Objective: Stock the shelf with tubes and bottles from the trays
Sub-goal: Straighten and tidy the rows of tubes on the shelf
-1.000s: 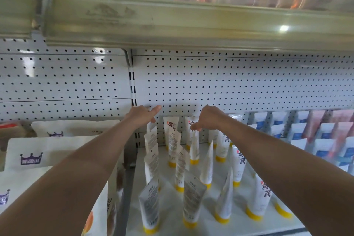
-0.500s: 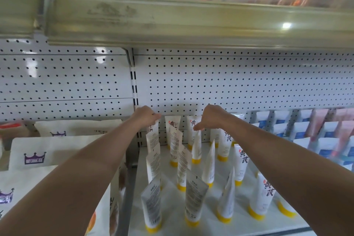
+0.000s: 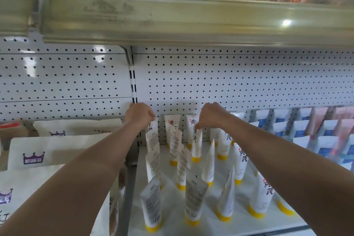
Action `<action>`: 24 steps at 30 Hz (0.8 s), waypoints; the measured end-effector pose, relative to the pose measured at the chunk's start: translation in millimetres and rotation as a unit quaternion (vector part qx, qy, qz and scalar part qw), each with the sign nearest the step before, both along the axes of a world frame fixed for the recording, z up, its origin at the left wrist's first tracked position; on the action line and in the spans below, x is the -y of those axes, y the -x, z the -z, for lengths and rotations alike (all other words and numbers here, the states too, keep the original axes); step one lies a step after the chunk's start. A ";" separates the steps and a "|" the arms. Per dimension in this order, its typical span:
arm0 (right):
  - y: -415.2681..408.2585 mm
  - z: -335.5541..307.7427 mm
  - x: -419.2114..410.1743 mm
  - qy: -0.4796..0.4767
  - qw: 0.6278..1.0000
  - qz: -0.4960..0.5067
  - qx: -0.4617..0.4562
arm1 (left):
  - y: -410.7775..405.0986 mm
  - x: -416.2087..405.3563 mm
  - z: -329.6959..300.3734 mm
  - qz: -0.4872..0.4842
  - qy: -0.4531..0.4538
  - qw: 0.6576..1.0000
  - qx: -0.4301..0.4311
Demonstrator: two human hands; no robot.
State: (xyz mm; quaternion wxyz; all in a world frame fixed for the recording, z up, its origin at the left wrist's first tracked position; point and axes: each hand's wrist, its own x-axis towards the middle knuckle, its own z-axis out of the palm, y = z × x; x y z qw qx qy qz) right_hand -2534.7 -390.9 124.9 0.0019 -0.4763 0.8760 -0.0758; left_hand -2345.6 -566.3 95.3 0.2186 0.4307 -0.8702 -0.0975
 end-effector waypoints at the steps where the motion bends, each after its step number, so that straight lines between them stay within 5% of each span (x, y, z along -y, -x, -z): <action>1: -0.4 0.0 -0.1 0.000 1.000 -0.001 -0.007 | 0.7 0.9 1.3 -0.004 -0.002 1.000 -0.007; 24: -3.5 -6.7 -14.4 0.020 0.996 -0.088 -0.026 | 5.4 14.9 7.5 -0.023 -0.044 0.998 -0.026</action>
